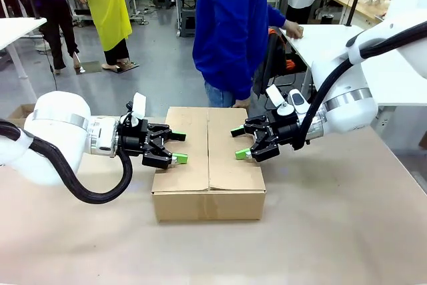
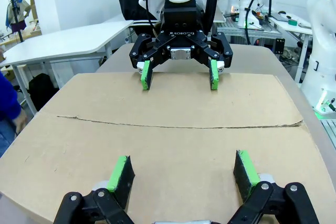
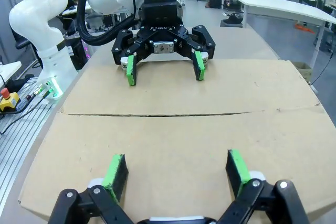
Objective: Pack the gift set into the box.
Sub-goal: Press and hold the closed box until the human finishes sealing it.
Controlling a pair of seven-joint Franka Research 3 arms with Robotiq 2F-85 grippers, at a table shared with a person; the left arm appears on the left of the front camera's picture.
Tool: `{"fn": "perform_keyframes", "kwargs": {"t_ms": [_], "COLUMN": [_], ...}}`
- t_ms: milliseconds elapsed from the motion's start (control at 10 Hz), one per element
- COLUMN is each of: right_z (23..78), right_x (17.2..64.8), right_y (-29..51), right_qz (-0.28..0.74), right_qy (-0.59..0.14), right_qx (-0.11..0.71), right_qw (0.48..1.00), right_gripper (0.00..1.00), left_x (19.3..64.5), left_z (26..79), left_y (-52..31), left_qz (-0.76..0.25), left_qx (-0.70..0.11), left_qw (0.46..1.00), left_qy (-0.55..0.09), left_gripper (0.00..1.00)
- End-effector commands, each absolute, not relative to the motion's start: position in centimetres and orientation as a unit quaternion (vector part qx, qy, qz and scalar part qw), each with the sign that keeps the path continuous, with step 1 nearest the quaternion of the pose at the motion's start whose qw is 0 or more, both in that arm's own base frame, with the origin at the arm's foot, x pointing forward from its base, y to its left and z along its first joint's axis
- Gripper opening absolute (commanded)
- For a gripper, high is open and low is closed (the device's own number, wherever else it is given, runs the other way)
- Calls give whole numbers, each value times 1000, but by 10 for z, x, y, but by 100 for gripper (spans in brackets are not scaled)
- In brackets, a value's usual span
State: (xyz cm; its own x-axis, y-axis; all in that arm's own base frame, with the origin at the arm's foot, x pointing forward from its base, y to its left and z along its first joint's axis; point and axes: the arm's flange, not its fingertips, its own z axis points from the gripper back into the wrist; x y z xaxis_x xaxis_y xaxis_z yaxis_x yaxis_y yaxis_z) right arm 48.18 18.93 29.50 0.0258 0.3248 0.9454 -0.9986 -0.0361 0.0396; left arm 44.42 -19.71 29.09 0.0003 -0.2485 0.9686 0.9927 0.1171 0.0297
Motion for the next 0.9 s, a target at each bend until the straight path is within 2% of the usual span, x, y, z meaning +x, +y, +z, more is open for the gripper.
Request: {"fn": "perform_keyframes", "kwargs": {"t_ms": [0, 800], "right_z": [293, 293], "right_x": [480, 480], "right_y": [190, 190], "right_qz": [575, 575], "right_qy": [-392, -392], "right_qx": [429, 429], "right_qw": [576, 576], "right_gripper": [100, 100], "left_x": [443, 443], "left_z": [289, 289], "left_y": [-197, -197], "left_qz": [-533, -533], "left_qx": [-398, -398], "left_qw": [583, 583], "left_qy": [-466, -466], "left_gripper": [100, 100]}}
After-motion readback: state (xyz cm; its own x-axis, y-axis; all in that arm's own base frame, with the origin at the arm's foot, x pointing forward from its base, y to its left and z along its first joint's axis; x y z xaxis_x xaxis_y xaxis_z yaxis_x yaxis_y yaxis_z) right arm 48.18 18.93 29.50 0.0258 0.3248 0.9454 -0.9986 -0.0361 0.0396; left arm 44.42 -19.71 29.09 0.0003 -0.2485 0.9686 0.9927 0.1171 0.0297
